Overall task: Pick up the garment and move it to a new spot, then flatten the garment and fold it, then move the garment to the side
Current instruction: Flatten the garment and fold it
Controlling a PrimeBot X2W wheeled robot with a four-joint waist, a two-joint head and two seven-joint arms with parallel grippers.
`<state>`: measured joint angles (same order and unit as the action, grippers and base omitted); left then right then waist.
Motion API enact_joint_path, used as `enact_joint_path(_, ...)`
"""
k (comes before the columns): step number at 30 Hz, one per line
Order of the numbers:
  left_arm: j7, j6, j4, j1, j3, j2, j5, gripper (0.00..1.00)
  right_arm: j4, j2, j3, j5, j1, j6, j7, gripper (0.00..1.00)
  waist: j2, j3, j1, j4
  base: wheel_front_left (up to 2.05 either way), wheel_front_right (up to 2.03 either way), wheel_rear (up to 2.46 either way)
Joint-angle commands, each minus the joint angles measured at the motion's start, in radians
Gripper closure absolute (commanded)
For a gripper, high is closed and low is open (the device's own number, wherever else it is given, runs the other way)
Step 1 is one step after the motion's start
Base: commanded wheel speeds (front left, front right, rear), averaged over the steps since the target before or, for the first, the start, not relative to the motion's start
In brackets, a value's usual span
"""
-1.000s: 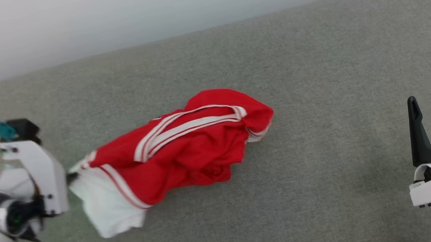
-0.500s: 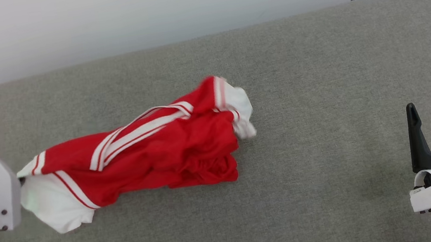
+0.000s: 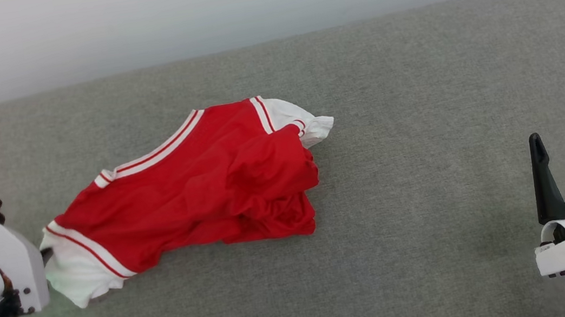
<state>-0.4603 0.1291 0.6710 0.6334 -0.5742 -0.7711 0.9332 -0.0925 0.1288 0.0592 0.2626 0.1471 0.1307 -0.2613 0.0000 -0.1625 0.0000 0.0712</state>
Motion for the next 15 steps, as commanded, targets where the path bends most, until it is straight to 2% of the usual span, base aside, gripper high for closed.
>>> enact_joint_path(1, 0.01, 0.002, 0.007, 0.014, 0.005, 0.007, 0.008, 0.0, -0.001, 0.005, -0.004, 0.004, 0.007, 0.0, -0.006, 0.0, 0.0, 0.007, 0.0, -0.009, 0.0, 0.0, 0.0)
enact_joint_path(9, 0.116, 0.002, -0.02, 0.032, 0.003, 0.026, 0.002, 0.0, -0.019, 0.028, -0.051, 0.021, 0.013, 0.0, 0.019, 0.0, 0.0, 0.062, 0.0, -0.061, 0.0, 0.0, 0.0)
enact_joint_path(15, 0.306, -0.029, -0.083, -0.022, 0.027, 0.048, -0.03, 0.0, -0.044, 0.047, -0.085, 0.041, 0.025, 0.0, 0.052, 0.0, 0.0, 0.118, 0.0, -0.112, 0.0, 0.0, 0.0)
